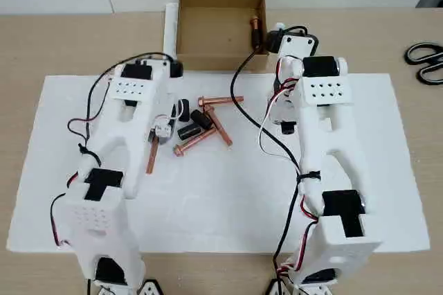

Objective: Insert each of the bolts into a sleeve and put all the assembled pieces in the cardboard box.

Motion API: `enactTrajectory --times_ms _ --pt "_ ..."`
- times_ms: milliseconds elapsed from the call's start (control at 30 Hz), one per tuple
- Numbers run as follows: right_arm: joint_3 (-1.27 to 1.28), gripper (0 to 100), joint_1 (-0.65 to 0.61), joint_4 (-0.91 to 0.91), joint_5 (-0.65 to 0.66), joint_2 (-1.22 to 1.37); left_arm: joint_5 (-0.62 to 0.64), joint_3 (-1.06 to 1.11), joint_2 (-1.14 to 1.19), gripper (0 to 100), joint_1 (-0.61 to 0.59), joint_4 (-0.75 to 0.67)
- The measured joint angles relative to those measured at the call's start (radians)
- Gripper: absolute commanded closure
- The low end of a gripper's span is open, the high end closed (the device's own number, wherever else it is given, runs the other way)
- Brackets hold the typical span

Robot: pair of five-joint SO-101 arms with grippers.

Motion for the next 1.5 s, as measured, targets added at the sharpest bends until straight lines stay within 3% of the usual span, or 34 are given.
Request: enactTrajectory --times_ms 333,633,867,1033,1233,1500 --pt "0.002 99.1 0.000 0.000 0.000 -0.028 0.000 -0.189 -0.120 100 -0.038 0.123" --pt "0.051 99.1 0.000 0.000 0.002 -0.450 0.000 -0.158 -0.354 100 -0.048 0.129" --pt "0.425 99.4 0.000 -0.169 0.014 -0.916 0.000 0.029 -0.463 100 0.020 0.130" --pt "0.740 99.5 -0.002 -0.351 0.086 -1.238 0.002 0.040 -0.488 100 0.028 0.130" --pt "1.002 99.5 -0.029 -0.379 0.199 -1.467 0.002 0.049 -0.488 100 0.028 0.121" --pt "1.247 99.5 -0.127 -0.388 0.219 -1.752 0.129 0.049 -0.505 100 0.057 -0.100"
